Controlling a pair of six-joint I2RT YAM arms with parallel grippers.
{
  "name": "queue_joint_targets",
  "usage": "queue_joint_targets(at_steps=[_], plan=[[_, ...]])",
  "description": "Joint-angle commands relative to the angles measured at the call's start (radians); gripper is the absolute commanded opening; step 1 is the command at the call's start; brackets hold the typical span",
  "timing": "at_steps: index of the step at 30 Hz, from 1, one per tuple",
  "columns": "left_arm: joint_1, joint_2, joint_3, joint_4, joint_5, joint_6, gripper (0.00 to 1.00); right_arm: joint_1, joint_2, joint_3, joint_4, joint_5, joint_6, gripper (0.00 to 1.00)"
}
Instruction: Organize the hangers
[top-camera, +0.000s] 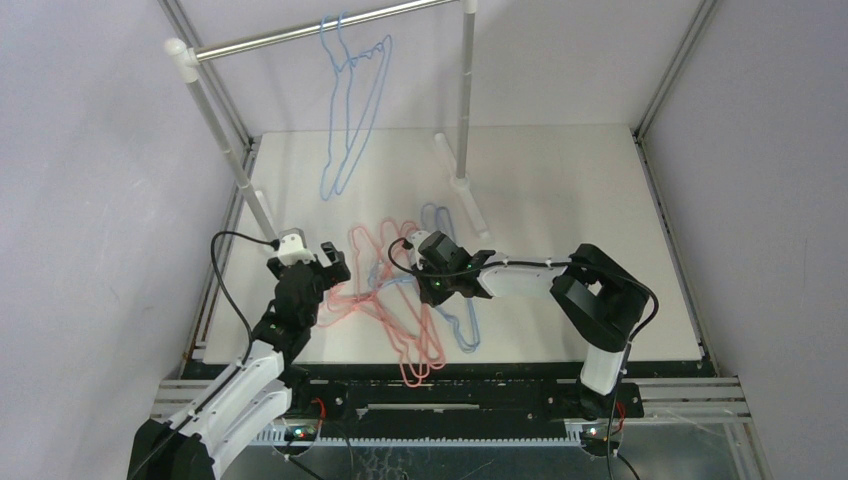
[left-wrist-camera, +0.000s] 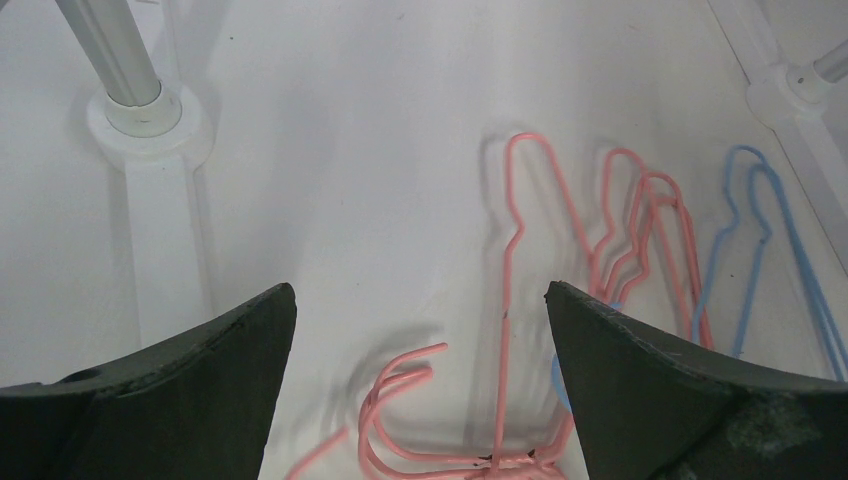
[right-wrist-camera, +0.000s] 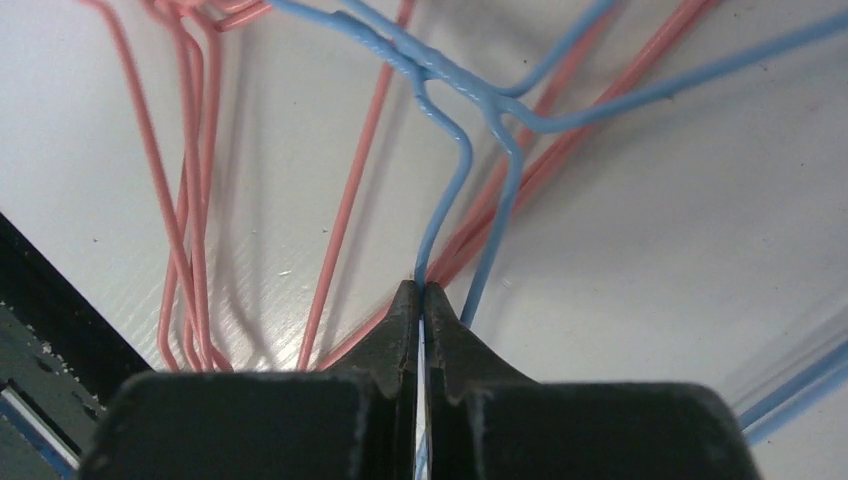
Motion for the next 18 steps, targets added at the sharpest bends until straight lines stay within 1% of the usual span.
queue_joint_targets(at_steps=[1,6,11,16,18], plan=[[-0.004,0.008,-0.003,0.047,0.000,-0.003,1.00,-0.002,-0.074,0.035,0.007,-0.024,-0.019,0.00],[-0.003,0.008,-0.003,0.046,0.000,-0.003,0.99,0.007,-0.203,0.034,-0.021,-0.030,-0.023,0.00],[-0.004,0.009,-0.003,0.048,0.000,-0.002,1.00,0.004,-0.310,0.033,-0.026,-0.119,-0.016,0.00],[-0.003,0.009,-0.003,0.048,0.002,-0.002,1.00,0.020,-0.296,0.033,-0.028,-0.184,-0.012,0.01],[-0.002,0.006,-0.004,0.046,0.002,-0.002,1.00,0.041,-0.269,0.033,-0.039,-0.165,-0.014,0.06]])
